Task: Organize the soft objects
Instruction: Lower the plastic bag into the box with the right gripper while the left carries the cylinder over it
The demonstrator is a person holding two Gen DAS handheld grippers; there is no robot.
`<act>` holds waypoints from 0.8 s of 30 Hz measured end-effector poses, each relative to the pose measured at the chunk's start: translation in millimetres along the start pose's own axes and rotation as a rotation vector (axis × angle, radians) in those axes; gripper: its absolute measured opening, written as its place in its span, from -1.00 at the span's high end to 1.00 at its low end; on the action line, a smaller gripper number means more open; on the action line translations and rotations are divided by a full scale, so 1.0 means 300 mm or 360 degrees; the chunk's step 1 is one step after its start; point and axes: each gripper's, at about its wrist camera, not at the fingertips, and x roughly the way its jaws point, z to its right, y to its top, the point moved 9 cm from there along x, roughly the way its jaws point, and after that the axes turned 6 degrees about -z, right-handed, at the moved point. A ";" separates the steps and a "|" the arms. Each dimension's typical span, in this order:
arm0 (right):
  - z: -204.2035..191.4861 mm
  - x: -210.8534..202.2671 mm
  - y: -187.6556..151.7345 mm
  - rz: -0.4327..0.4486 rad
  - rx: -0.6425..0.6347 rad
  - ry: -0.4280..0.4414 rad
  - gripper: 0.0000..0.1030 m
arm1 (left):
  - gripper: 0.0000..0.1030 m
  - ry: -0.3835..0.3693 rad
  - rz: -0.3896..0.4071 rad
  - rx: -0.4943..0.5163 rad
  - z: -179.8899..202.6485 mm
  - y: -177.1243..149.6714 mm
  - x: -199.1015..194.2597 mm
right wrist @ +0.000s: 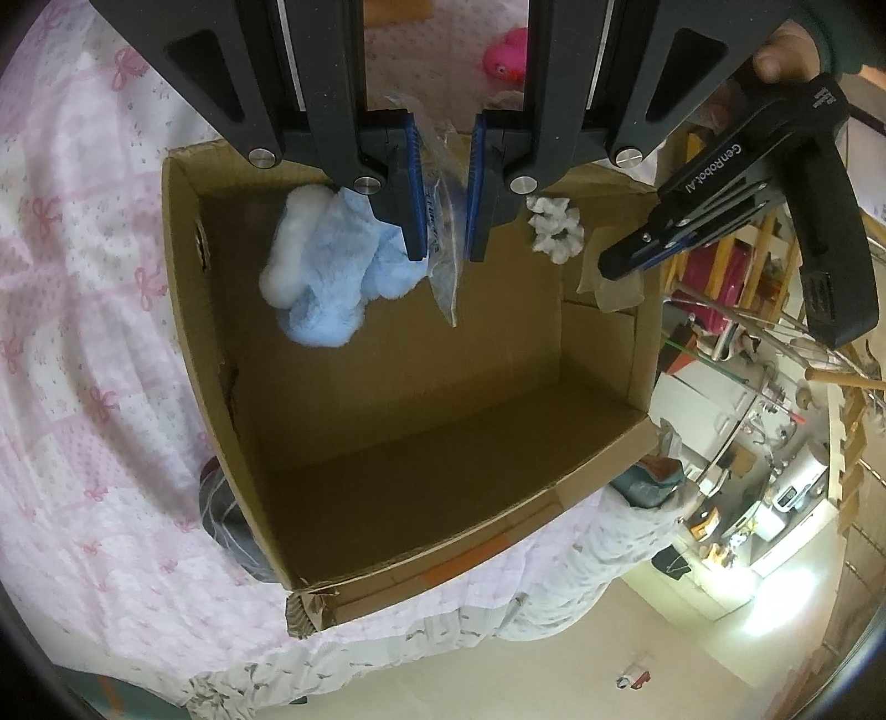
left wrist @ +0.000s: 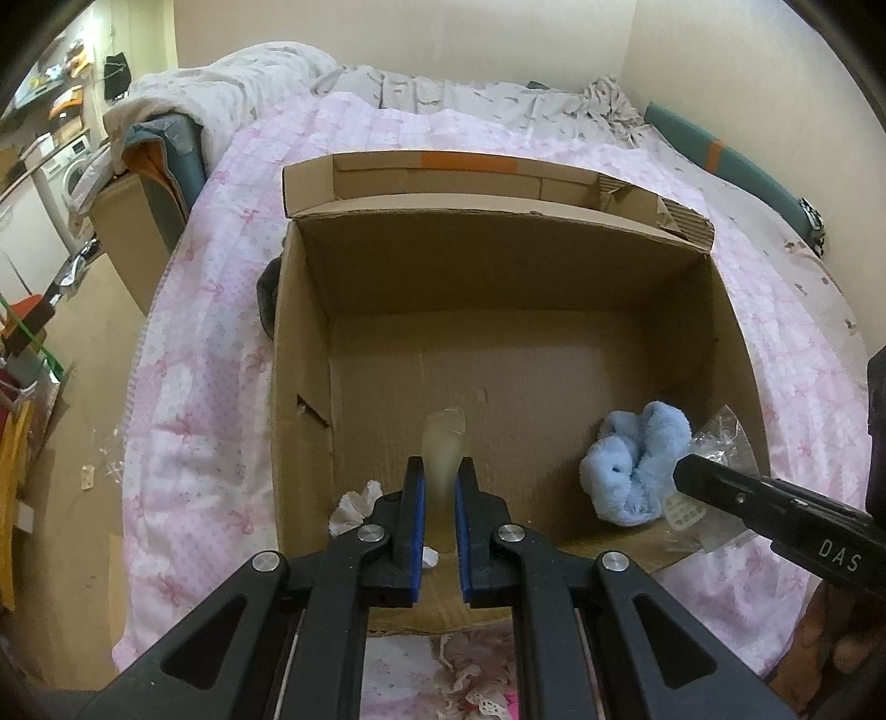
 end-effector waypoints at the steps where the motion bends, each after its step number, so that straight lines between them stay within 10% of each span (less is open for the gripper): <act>1: 0.002 0.001 0.000 0.0000 0.0000 -0.0005 0.70 | 0.83 -0.0004 0.0002 -0.0002 0.000 0.000 -0.002; 24: -0.001 -0.012 0.022 0.0071 -0.0056 -0.0115 0.69 | 0.66 0.0022 0.0064 0.0024 0.002 0.009 -0.032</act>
